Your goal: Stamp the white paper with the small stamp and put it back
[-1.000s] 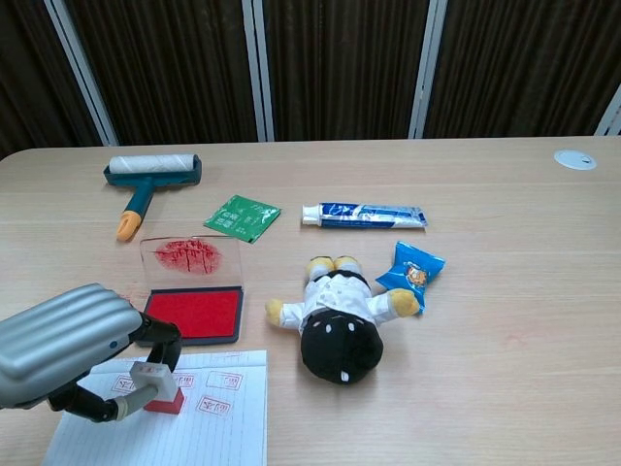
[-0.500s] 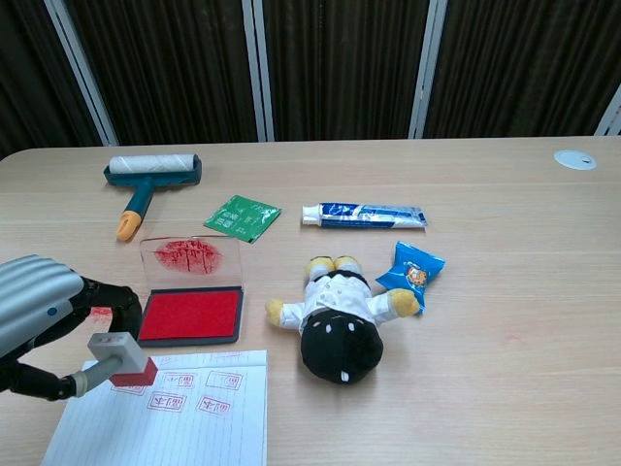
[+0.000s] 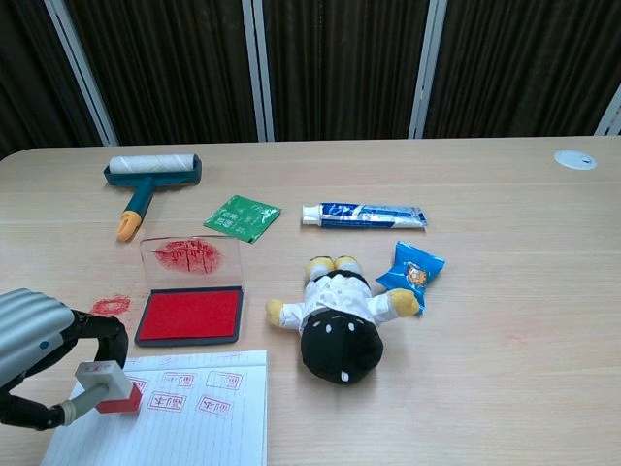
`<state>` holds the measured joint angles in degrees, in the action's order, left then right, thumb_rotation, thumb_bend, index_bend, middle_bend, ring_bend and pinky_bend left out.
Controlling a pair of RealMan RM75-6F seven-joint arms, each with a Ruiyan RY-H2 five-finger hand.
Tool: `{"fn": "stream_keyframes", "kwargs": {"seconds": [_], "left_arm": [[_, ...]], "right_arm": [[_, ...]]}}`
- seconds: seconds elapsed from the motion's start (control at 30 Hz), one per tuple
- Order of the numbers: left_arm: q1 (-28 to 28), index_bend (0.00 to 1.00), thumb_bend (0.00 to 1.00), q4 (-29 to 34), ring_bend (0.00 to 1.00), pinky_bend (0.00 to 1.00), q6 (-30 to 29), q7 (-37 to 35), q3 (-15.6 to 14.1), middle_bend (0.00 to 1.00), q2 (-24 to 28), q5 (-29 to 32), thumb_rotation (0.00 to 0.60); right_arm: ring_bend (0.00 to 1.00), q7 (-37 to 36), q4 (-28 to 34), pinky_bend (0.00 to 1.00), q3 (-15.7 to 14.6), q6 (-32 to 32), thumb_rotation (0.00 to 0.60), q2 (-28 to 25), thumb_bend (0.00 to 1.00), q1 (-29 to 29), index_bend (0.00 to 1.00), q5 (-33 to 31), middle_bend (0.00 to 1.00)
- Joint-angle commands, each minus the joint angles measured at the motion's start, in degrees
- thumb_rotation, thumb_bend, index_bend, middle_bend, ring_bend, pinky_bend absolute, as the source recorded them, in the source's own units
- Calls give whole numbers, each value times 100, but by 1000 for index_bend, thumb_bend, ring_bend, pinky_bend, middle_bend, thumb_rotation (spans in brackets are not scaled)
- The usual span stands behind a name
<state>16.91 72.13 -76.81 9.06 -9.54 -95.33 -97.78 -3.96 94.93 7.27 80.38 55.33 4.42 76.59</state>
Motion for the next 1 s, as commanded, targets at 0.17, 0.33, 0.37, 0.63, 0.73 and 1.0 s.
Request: {"fn": "stream_keyframes", "kwargs": {"seconds": [0.17,0.33,0.37,0.63,0.73,1.0], "left_arm": [[-82,586,433,-240,870,838,-7,-124,12,569,-116,29,600],[-95,587,433,-300,870,838,-22,-122,18,569,-146,-13,600],[-105,587,433,-309,870,839,-32,-100,30,569,-155,-7,600],[-135,587,433,-326,870,838,6,6,75,569,-183,30,600],[-130,587,433,-337,870,838,48,25,78,569,-192,37,600],[-127,587,433,-466,870,838,184,50,89,569,-266,93,600]], "right_arm": [[0,8,3,0,-1,-3,600,1,0,1,0,-3,0],[0,11,8,0,-1,1,600,0,0,-1,0,-2,0],[0,10,7,0,-1,2,600,0,0,-1,0,-1,0],[0,8,2,0,0,-19,600,-4,0,3,0,-21,0],[0,9,4,0,-2,-31,600,-5,0,5,0,-28,0],[0,-14,1,0,3,-44,600,-12,0,4,0,-48,0]]}}
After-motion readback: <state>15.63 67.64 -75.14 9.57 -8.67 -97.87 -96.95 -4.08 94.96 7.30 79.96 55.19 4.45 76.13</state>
